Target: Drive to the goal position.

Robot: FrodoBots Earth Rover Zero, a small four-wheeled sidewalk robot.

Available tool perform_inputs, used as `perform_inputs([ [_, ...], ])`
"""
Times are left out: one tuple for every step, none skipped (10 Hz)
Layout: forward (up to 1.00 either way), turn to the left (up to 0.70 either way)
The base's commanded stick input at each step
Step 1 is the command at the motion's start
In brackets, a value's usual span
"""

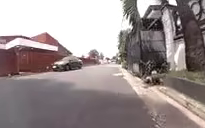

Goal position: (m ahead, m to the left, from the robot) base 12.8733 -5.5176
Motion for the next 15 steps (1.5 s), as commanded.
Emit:
perform_inputs([
  [0.7,0.0],
  [0.7,0.0],
  [0.7,0.0],
  [0.7,0.0],
  [0.7,0.0],
  [0.7,0.0],
  [0.7,0.0],
  [0.7,0.0],
  [0.7,0.0],
  [0.7,0.0],
  [0.7,0.0],
  [0.7,0.0],
  [0.7,0.0],
  [0.7,0.0],
  [0.7,0.0],
])
